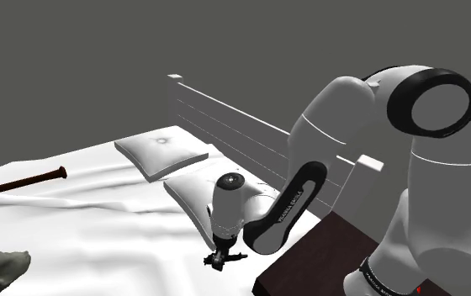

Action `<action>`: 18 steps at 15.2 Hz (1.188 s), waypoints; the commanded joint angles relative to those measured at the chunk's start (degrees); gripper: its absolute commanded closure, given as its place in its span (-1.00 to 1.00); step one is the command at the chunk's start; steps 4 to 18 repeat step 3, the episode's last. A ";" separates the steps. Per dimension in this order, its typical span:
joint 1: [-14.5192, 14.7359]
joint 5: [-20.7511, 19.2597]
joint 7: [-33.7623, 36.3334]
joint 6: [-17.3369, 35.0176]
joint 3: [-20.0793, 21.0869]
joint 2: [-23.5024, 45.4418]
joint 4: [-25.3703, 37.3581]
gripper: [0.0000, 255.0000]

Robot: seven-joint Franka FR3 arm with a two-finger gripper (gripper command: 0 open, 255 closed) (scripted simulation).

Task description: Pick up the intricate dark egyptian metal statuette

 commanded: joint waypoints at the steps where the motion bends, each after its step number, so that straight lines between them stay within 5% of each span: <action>1: -0.78 1.09 -0.91 -1.33 0.90 -1.65 -0.30 1.00; 18: -0.82 1.19 -0.98 -1.43 0.96 -1.78 -0.33 1.00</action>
